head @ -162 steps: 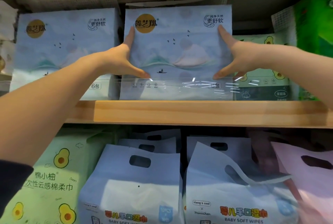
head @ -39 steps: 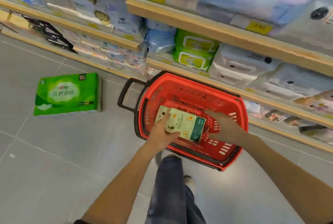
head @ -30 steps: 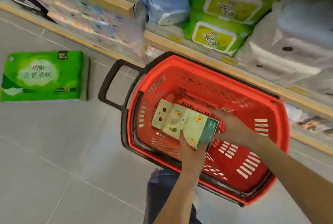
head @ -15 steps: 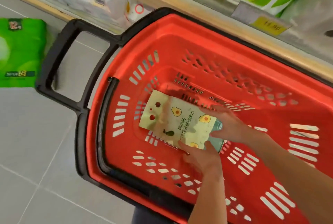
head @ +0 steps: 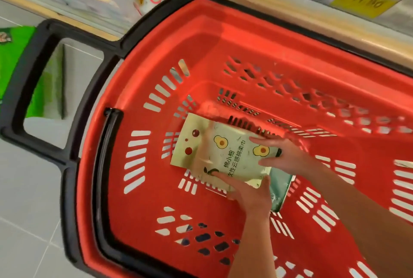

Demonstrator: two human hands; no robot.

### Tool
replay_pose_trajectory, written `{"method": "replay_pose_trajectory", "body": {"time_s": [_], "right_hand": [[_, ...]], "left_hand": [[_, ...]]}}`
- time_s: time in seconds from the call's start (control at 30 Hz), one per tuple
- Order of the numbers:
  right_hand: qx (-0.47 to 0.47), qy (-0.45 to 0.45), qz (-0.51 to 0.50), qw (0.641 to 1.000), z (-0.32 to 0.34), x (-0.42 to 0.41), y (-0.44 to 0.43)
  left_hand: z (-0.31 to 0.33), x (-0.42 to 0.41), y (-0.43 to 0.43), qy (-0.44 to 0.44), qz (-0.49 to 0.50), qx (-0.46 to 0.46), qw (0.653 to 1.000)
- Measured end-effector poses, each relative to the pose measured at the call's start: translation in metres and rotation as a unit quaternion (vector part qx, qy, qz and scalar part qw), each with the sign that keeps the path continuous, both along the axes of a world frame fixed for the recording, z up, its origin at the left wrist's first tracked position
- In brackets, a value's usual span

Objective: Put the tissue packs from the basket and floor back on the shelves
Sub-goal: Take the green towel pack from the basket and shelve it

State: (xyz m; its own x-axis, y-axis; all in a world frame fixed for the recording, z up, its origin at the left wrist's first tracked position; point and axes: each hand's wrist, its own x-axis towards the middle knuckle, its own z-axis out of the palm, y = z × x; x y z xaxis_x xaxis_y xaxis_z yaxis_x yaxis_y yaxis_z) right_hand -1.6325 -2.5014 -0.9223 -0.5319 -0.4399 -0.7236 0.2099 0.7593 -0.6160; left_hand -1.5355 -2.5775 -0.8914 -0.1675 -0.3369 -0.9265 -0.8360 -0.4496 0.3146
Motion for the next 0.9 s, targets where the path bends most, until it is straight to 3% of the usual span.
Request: {"method": "replay_pose_trajectory", "body": {"time_s": [0.2,0.43,0.63,0.9], "right_hand": [[0.037,0.019,0.062,0.997,-0.002,0.002,0.003],[0.082,0.049,0.095,0.991,0.028,0.004,-0.003],[0.062,0.069,0.047,0.995,0.091,0.007,0.012],[0.054,0.133,0.021,0.989,0.199,0.014,0.024]], "left_hand": [[-0.002,-0.006,-0.005,-0.028,0.039,0.01,0.999],[0.021,-0.006,-0.01,-0.061,-0.014,0.006,0.998],[0.071,-0.001,-0.019,-0.005,-0.16,-0.032,0.987],[0.169,0.007,-0.018,0.071,-0.213,-0.059,0.973]]}}
